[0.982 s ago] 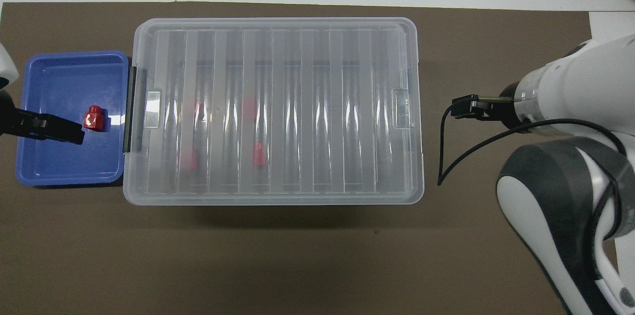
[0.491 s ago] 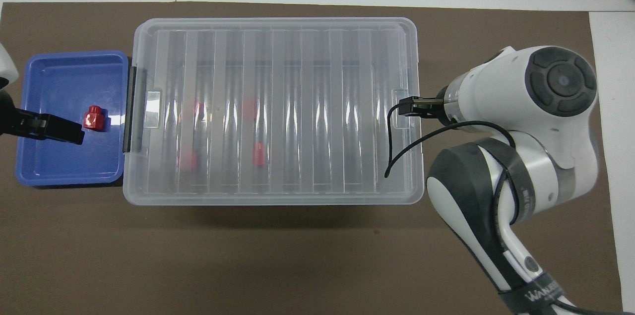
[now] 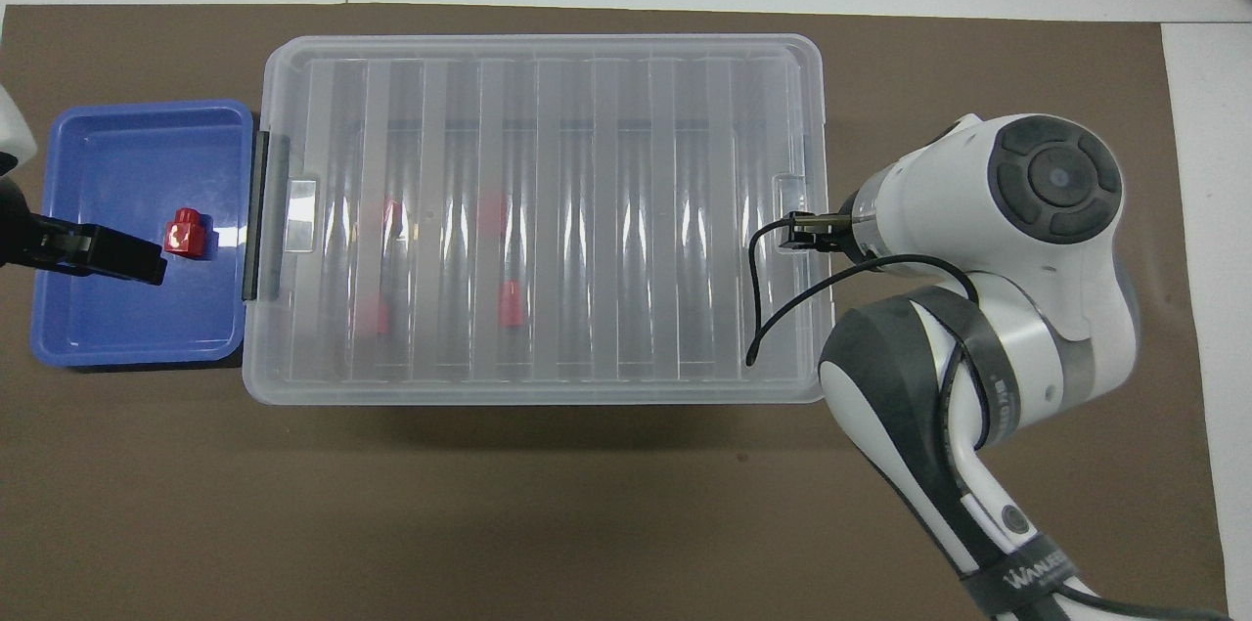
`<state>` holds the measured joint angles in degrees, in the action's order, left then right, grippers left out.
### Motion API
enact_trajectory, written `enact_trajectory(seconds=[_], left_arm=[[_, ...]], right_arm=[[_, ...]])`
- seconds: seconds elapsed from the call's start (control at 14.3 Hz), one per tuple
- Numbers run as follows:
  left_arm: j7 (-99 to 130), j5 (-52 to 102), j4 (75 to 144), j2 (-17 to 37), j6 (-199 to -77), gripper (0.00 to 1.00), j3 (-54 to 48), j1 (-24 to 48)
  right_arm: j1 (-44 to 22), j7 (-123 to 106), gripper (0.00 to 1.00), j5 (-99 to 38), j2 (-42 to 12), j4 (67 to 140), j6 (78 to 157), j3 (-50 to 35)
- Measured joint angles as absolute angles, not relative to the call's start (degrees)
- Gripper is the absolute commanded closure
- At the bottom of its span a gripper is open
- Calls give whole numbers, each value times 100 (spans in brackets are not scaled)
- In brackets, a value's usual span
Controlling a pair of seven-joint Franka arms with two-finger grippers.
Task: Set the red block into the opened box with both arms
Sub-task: 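Reach the right gripper to the clear lid's handle and grasp it, then slide the clear lid away from the blue tray with the right gripper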
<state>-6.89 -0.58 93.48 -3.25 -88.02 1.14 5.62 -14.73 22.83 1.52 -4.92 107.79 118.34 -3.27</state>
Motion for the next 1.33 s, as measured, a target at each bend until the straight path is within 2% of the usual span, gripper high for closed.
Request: enact_trajectory(seconds=[0.07,0.14,0.28,0.35,0.42,0.49,0.77,1.05,1.33], left_arm=[[-689,-58,9348,-325,-8802,0,114,562],[-689,-58,9348,-325,-8802,0,114,562],[-689,-58,9348,-325,-8802,0,114,562],[-689,-58,9348,-325,-8802,0,114,562],[-689,-58,9348,-325,-8802,0,114,562],[-689,-58,9348,-325,-8802,0,114,562],[-689,-58,9348,-325,-8802,0,114,562],[-677,-94,9347,-325,-8822,0,122,549],[-682,-199,9348,-323,-9137,0,159,-55]], right_arm=[[-1473,2283,54,152,-492,10789,11834,-327],[-1473,2283,62,152,-492,10793,11834,-327],[-1473,2283,66,152,-492,10805,11834,-326],[-1475,2283,73,145,-492,10809,11835,-328],[-1476,2283,89,145,-492,10815,11835,-327],[-1476,2283,100,144,-492,10816,11835,-327],[-1412,2169,100,141,-454,10809,11835,-310],[-935,1358,100,140,-436,10813,11742,-295],[-435,616,100,130,-396,10810,11567,-280]])
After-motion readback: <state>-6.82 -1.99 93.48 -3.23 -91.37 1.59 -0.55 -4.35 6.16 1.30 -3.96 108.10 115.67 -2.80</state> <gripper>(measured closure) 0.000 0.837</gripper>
